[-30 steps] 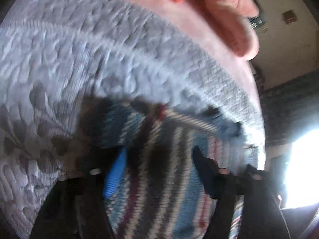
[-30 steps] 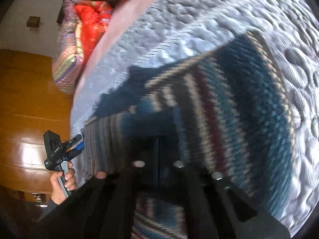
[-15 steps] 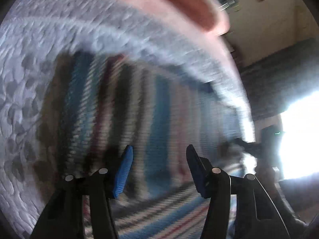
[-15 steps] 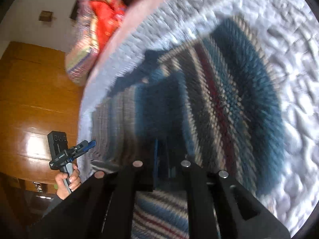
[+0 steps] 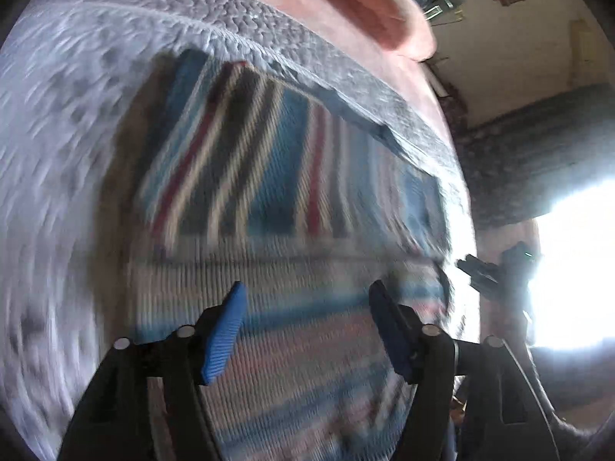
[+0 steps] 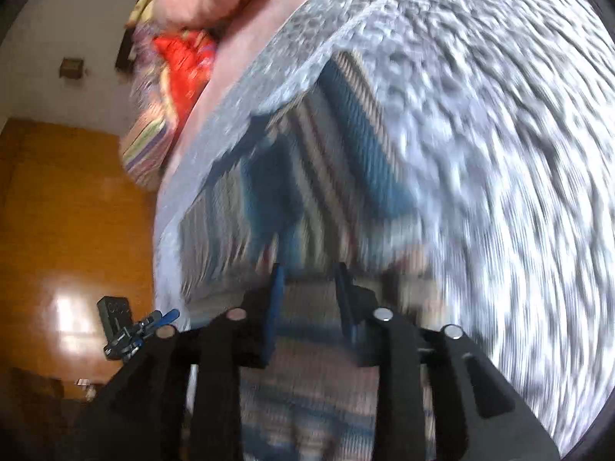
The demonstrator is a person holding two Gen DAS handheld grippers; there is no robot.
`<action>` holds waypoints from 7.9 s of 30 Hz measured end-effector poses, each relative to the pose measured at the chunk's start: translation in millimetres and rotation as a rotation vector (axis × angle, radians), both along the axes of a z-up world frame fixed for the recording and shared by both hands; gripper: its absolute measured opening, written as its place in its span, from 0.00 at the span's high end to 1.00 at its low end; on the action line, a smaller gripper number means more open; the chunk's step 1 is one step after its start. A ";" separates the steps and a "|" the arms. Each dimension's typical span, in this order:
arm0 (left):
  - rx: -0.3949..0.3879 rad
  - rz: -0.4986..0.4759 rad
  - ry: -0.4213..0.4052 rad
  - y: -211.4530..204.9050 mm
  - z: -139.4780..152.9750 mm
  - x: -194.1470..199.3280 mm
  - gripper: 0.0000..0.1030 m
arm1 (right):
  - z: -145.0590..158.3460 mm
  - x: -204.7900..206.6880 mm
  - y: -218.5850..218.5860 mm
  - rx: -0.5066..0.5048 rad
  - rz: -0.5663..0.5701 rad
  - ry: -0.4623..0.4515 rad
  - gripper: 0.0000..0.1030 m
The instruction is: Fold small clothes
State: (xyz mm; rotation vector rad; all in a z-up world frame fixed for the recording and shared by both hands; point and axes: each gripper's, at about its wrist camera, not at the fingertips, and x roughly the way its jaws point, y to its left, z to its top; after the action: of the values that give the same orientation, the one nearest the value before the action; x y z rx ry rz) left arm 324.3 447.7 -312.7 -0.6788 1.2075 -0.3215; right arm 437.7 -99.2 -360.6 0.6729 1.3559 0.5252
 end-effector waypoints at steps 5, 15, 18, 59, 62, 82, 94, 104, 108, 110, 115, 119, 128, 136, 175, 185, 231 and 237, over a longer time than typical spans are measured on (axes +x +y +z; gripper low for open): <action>-0.032 0.034 0.137 0.8 -7.1 -130.4 0.28 | 7.2 -105.6 -25.8 -0.025 0.033 0.074 0.41; -0.122 0.141 0.372 -3.4 -64.7 -238.0 0.26 | -17.6 -237.1 -50.9 -0.008 0.001 0.253 0.39; -0.095 0.132 0.385 -7.3 -65.6 -234.0 0.26 | -17.7 -238.3 -51.9 -0.002 -0.016 0.243 0.39; -0.330 0.310 0.179 -18.6 -21.8 -258.1 0.92 | 21.8 -277.1 -48.8 0.208 -0.035 0.138 0.94; -0.349 0.316 0.120 -12.7 3.6 -250.2 0.92 | 44.1 -265.1 -46.7 0.231 -0.041 0.102 0.94; -0.372 0.362 0.035 31.4 50.1 -72.5 0.92 | 90.6 -71.5 -13.4 0.220 -0.067 0.012 0.94; -0.281 0.363 0.170 49.6 -30.8 53.4 0.92 | 16.8 31.8 15.5 0.114 -0.083 0.119 0.93; -0.148 0.280 0.033 60.3 -17.2 72.2 0.47 | 31.3 54.9 5.0 0.064 -0.033 -0.030 0.56; 0.012 0.139 0.013 48.3 -15.3 80.2 0.46 | 39.9 56.0 25.6 -0.084 0.128 -0.122 0.56; 0.069 0.089 0.027 41.1 -23.3 86.6 0.46 | 30.1 57.6 37.3 -0.140 0.178 -0.125 0.53; 0.195 -0.038 0.068 16.5 -45.6 100.7 0.46 | -2.8 66.4 48.7 -0.248 0.227 -0.097 0.53; 0.260 -0.130 0.073 -1.7 -57.0 109.2 0.46 | -14.1 69.4 52.1 -0.289 0.260 -0.078 0.54; 0.295 -0.151 0.015 -5.2 -48.8 93.8 0.90 | -7.5 58.0 53.7 -0.294 0.305 -0.109 0.88; 0.233 -0.105 -0.152 -3.4 8.2 68.6 0.92 | 42.0 34.6 40.5 -0.266 0.263 -0.237 0.91; 0.216 0.049 0.021 51.2 -61.3 267.9 0.92 | -18.8 231.1 58.4 -0.357 0.077 -0.181 0.92; 0.167 0.105 -0.111 48.9 -19.9 235.0 0.79 | 0.4 212.2 35.9 -0.297 -0.028 -0.275 0.65; 0.143 -0.060 0.040 14.1 -72.1 36.3 0.95 | -18.9 26.8 -10.6 -0.251 0.055 -0.053 0.94; 0.005 -0.020 0.048 33.2 -63.6 29.0 0.78 | -12.6 17.3 -33.6 -0.228 0.019 -0.056 0.91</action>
State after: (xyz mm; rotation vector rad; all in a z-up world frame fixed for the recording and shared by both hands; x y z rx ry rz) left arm 353.3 480.9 -376.3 -0.6739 1.2612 -0.3208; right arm 455.0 -132.7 -373.1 0.4565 1.3459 0.3945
